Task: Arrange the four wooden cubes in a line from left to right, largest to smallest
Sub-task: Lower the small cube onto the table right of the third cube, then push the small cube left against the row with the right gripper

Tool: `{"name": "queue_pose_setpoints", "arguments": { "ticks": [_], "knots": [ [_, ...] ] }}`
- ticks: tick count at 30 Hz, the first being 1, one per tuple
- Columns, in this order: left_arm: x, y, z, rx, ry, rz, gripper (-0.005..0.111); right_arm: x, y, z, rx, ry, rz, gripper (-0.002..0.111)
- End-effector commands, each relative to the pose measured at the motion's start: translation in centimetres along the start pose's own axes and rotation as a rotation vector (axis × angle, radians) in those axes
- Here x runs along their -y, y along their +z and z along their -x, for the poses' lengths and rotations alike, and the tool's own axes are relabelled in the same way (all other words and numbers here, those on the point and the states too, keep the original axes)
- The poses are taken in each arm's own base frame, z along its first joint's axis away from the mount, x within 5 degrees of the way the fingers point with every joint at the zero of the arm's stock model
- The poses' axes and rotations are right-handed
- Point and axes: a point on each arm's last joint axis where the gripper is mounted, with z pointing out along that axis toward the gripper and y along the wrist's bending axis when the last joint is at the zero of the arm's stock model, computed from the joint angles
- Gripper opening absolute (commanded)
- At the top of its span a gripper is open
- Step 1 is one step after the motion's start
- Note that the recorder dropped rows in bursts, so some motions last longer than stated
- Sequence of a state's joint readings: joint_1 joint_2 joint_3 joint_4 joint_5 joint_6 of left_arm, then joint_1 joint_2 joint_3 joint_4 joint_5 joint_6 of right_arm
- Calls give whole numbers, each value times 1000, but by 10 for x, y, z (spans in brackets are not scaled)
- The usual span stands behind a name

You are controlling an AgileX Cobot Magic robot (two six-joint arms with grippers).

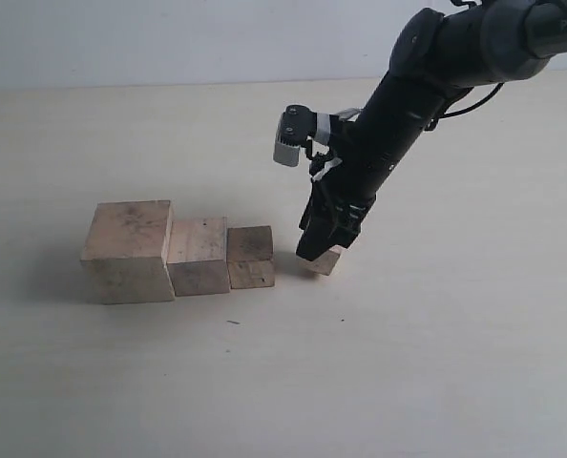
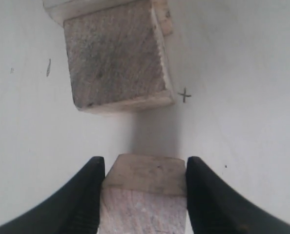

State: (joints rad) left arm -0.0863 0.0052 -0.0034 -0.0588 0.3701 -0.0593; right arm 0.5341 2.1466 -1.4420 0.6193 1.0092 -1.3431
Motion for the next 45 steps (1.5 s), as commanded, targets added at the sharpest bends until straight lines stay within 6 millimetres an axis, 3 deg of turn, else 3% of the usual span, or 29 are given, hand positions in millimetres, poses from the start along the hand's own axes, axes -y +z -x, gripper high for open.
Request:
{"name": "queue_pose_setpoints", "arguments": {
  "ticks": [1,13,26,30,37,41,45],
  "knots": [
    [0,0,0,11,4,-5,0,-3,4,9,11,-44,-30,0],
    [0,0,0,11,4,-5,0,1,16,5,17,-12,-3,3],
    [0,0,0,11,4,-5,0,-1,13,8,42,14,2,59],
    [0,0,0,11,4,-5,0,-4,3,13,55,18,-16,68],
    [0,0,0,11,4,-5,0,-10,-26,17,4,108,-107,63],
    [0,0,0,11,4,-5,0,-8,-42,3,-166,264,-238,51],
    [0,0,0,11,4,-5,0,-3,-42,-6,-233,421,-318,50]
  ]
}}
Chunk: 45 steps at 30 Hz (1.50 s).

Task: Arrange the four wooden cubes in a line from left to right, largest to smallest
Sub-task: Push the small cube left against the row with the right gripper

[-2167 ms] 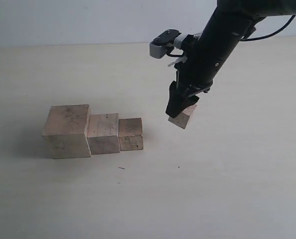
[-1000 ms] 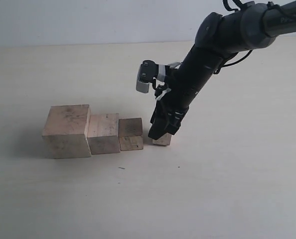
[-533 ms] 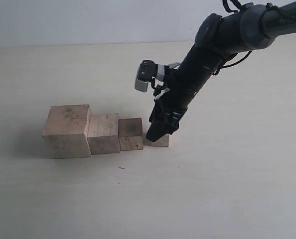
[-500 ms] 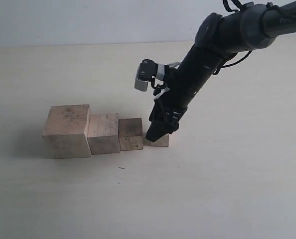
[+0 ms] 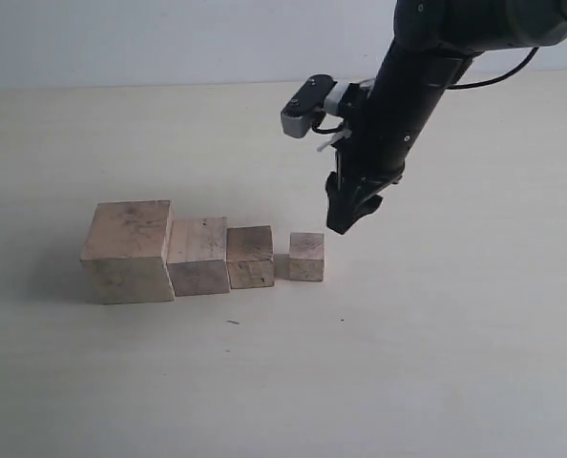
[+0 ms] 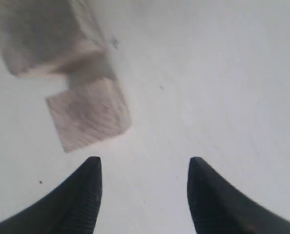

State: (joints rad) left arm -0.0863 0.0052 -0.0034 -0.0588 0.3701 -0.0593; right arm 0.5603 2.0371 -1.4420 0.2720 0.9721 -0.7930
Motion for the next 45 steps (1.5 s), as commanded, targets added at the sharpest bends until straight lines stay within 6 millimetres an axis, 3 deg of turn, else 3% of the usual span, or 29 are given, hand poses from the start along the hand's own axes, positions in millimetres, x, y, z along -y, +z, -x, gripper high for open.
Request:
{"name": "queue_pose_setpoints", "arguments": {
  "ticks": [1,10,15,33,40,45],
  "knots": [
    [0,0,0,11,4,-5,0,7,-1,-7,-70,128,-77,50],
    [0,0,0,11,4,-5,0,11,40,-12,-132,170,1,50],
    [0,0,0,11,4,-5,0,10,51,-12,-125,196,44,50],
    [0,0,0,11,4,-5,0,3,52,3,30,237,132,48],
    [0,0,0,11,4,-5,0,-8,55,10,14,178,134,48],
    [0,0,0,11,4,-5,0,-6,50,8,-7,140,95,48]
  ]
}}
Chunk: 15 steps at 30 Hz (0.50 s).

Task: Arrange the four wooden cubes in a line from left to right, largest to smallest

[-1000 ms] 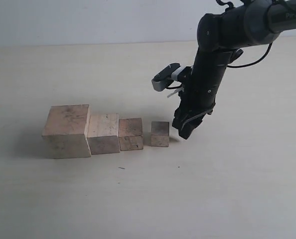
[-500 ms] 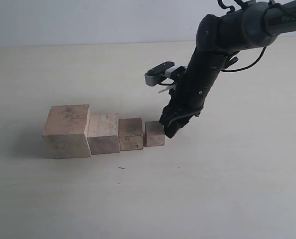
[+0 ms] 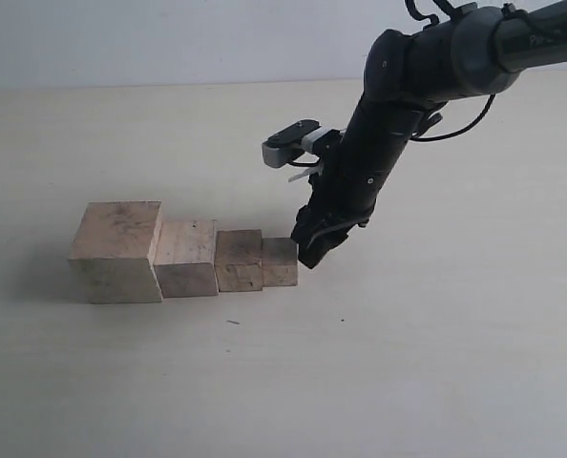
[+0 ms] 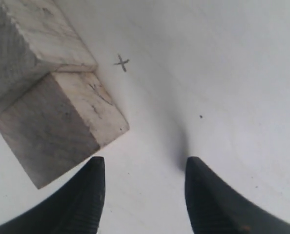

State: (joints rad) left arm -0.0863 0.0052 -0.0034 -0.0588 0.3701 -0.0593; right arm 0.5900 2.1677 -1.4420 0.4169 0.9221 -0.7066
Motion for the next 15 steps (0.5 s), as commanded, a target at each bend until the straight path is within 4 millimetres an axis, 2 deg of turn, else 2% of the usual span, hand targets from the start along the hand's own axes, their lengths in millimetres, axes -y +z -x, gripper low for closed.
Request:
{"name": "queue_pose_setpoints", "arguments": {
  "ticks": [1,3,5,6,8,9,10,12,15],
  "knots": [
    [0,0,0,11,4,-5,0,1,-5,0,-15,-50,-42,48],
    [0,0,0,11,4,-5,0,1,-17,2,-11,-69,-89,48],
    [0,0,0,11,4,-5,0,2,-43,6,14,5,-185,48],
    [0,0,0,11,4,-5,0,1,-48,7,26,20,-199,48],
    [0,0,0,11,4,-5,0,-7,-68,7,56,41,-206,34],
    [0,0,0,11,4,-5,0,-12,-80,7,81,47,-201,13],
    [0,0,0,11,4,-5,0,-15,-85,8,102,79,-197,2],
    [0,0,0,11,4,-5,0,-23,-94,8,179,211,-162,0],
    [0,0,0,11,4,-5,0,-35,-87,-1,338,302,-78,0]
  ]
}}
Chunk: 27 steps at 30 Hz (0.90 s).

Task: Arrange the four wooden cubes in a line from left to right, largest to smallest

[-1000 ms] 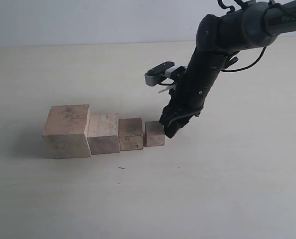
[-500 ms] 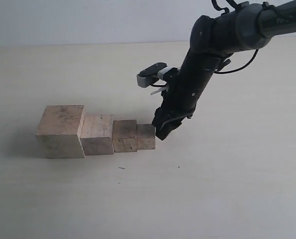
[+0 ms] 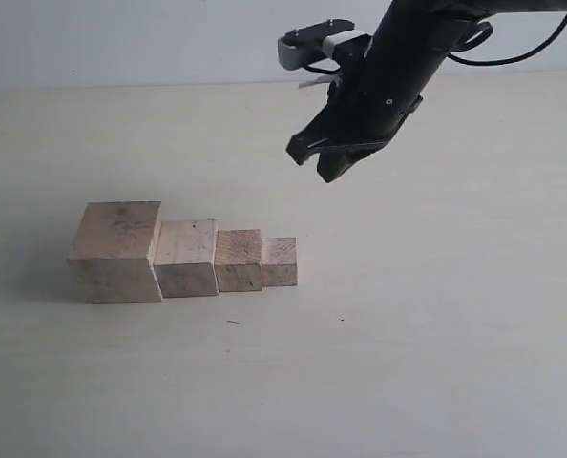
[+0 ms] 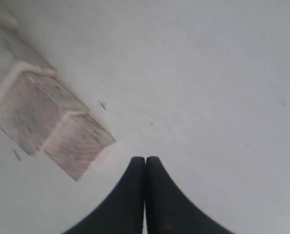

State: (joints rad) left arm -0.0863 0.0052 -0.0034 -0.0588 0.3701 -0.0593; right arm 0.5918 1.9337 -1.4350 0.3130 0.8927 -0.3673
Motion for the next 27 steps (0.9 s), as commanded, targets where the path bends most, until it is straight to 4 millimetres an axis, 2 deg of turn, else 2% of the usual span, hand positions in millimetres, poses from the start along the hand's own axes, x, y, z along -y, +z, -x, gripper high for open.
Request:
{"name": "queue_pose_setpoints", "arguments": {
  "ticks": [1,3,5,10,14,22,27],
  "knots": [
    [0,0,0,11,4,-5,0,-13,0,-17,164,114,95,0],
    [0,0,0,11,4,-5,0,-19,2,-35,217,149,131,0],
    [0,0,0,11,4,-5,0,-25,-5,-49,297,179,155,0],
    [0,0,0,11,4,-5,0,-41,-41,-75,464,216,209,0],
    [0,0,0,11,4,-5,0,-49,-71,-78,552,189,213,0],
    [0,0,0,11,4,-5,0,-59,-106,-84,657,143,211,0],
    [0,0,0,11,4,-5,0,-56,-131,-87,780,108,93,0]
  ]
}}
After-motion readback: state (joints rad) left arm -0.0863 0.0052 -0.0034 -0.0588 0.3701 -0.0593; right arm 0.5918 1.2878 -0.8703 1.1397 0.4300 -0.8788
